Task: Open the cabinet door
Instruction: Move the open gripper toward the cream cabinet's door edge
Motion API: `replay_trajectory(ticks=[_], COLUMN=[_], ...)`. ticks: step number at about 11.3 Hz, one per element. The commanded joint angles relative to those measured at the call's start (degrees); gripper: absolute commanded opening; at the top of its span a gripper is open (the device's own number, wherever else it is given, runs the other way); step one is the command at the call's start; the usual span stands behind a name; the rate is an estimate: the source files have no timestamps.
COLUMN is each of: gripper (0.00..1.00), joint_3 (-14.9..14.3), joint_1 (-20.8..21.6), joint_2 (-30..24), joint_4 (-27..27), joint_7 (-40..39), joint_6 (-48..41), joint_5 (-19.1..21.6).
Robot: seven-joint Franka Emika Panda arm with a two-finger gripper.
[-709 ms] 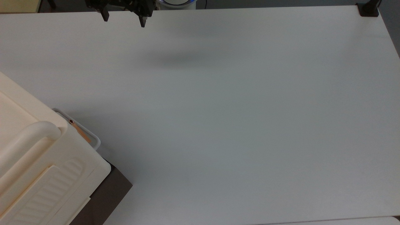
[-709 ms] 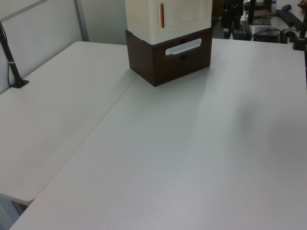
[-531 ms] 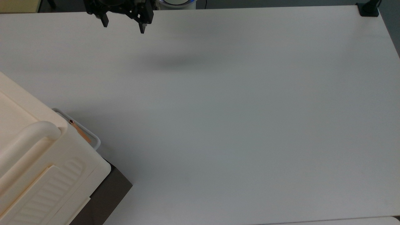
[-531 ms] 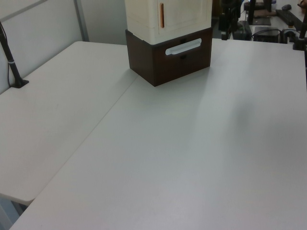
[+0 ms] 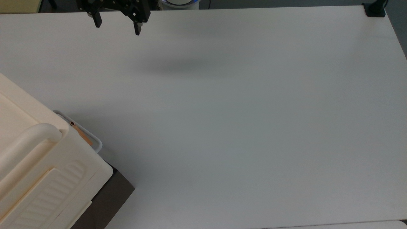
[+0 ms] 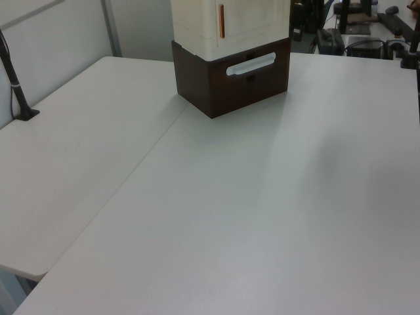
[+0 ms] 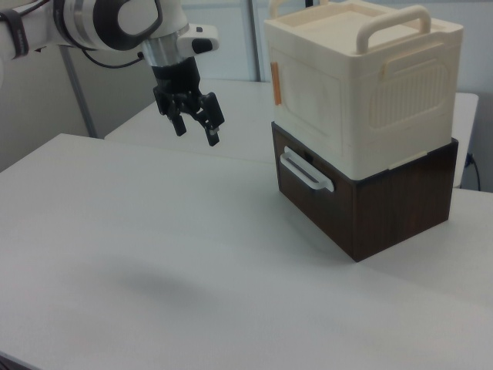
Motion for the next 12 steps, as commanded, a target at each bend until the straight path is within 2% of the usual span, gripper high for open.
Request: replay_trajectory(ticks=[1,7,12], gripper=[1.0,1.0,1.0], joint_3=[-0.5,-0.5,-0.4], joint_1=[0.1,0.2,0.7], joint_2=[-0.1,3.4,8.1], joint_4=[-0.3,-0.4,-0.5], joint_7=[1.1,1.1,6.6], joint_6=[5.8,19.6,35.9], joint_5=[0.1,1.4,0.8])
